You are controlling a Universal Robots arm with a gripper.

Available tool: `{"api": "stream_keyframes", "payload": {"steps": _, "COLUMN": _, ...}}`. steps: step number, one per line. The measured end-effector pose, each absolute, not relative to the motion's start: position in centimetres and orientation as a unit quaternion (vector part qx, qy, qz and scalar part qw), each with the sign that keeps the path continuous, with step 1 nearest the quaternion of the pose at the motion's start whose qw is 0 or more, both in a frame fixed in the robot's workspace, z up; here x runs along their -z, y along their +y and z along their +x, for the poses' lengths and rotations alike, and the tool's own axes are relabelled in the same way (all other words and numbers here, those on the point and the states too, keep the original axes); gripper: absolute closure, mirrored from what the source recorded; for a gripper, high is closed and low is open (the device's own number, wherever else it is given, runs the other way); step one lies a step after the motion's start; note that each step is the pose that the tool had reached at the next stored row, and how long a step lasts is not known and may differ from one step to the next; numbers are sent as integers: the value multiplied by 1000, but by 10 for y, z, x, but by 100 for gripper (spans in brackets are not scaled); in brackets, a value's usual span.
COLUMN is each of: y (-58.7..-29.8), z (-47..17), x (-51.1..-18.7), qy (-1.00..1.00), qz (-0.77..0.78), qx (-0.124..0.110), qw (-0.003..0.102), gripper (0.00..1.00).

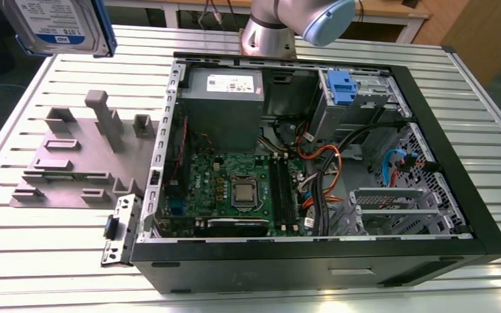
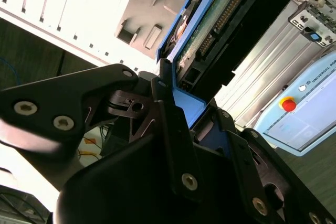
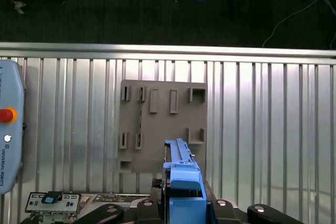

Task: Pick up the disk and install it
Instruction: 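Pick up the disk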

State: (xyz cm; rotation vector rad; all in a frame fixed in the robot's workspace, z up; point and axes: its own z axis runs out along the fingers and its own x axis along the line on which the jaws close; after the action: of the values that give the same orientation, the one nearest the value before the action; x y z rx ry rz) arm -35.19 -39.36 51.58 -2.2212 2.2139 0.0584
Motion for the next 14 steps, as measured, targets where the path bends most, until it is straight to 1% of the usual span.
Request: {"api": "stream_keyframes", "payload": {"steps": 14, "y": -399, "z": -345, "x": -516, "qy": 706, "qz": -708, "qx": -19, "qw": 2, "gripper": 64}}
